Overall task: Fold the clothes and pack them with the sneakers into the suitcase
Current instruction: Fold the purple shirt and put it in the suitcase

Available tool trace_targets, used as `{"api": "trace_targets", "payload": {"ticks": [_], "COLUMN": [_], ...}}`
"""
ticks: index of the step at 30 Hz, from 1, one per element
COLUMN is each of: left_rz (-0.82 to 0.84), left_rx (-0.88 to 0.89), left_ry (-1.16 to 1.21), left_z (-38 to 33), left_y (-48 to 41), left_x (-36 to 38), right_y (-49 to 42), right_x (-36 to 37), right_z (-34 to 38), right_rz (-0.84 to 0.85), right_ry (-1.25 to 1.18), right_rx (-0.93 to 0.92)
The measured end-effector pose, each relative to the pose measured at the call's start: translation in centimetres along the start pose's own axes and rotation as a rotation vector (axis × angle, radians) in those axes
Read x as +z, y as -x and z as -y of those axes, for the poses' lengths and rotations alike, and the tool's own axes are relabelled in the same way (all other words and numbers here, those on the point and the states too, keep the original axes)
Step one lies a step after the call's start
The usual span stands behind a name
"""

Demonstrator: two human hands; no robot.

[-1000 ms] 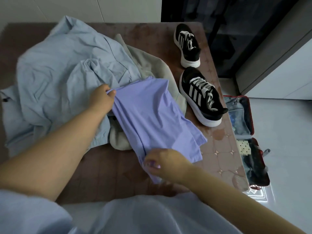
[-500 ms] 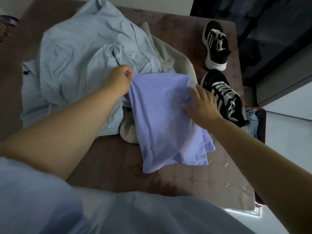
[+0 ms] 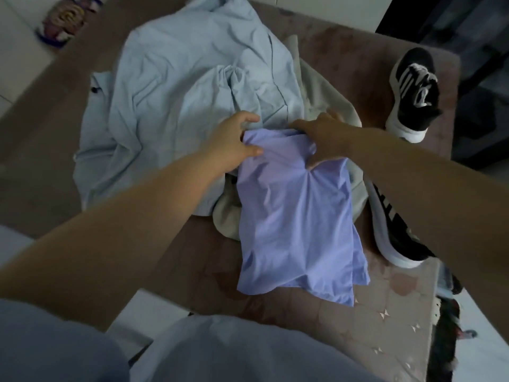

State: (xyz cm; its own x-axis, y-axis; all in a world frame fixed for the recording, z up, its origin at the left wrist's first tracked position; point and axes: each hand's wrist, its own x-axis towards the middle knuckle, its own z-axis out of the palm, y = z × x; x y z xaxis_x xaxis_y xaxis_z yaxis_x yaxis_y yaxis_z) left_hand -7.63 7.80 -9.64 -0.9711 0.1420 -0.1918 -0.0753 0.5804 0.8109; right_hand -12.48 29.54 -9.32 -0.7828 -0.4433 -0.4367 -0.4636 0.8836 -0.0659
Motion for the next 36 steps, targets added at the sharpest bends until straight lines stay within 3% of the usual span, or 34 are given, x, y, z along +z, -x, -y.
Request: {"api": "trace_targets", "payload": {"ticks": [4,8,10,12,16,19,22,25,28,30,32,36], "left_rz": [-0.04,0.055,0.132,0.19,0.324,0.437,0.398,0.321,0.107,-0.049,-0.115,-0.036], "left_rx": [0.101,0.272,0.352,0.502,0.932,0.996,0.909,0.803,0.829,0.854,0.811,0.472], "left_ry": [0.105,0.28,0.246,0.039,-0.466,-0.62,-0.789,-0.83,-0.688,-0.604,-0.658,-0.917], "left_z": [-1.2,-2.5,-2.7,-2.6,0.4,3.5,6.3,7.3,5.5,3.4,2.0,3.4], "left_y": [1.5,6.0,8.9,11.9,16.1,17.0,17.3,17.7,18.6,19.2,19.4,18.4], "left_x": [-1.0,-2.1,-2.4,-1.5,2.0,4.0,4.9,5.1,4.9,5.5,7.3,11.3], "right_y": [3.0,11.3,15.4,18.1,21.4,22.2,22.5,23.1,23.2,22.6,21.5,19.9], "right_x": [-2.0,-0.2,3.0,7.3,14.4,18.1,20.9,20.7,18.5,17.3,17.1,18.2], "right_z": [0.5,1.4,2.5,3.6,5.5,6.3,6.9,7.6,8.9,9.8,10.5,10.7], "right_rz": [-0.154,-0.656,-0.844,-0.903,-0.851,-0.79,-0.629,-0.456,-0.638,-0.743,-0.729,-0.437], "right_ry": [0.077,-0.09,-0.098,-0.113,-0.123,-0.065,-0.015,-0.32,-0.653,-0.567,-0.453,-0.411], "right_rx": [-0.082,-0.113,-0.175,-0.23,-0.306,-0.292,-0.241,-0.12,0.056,0.163,0.219,0.292]}}
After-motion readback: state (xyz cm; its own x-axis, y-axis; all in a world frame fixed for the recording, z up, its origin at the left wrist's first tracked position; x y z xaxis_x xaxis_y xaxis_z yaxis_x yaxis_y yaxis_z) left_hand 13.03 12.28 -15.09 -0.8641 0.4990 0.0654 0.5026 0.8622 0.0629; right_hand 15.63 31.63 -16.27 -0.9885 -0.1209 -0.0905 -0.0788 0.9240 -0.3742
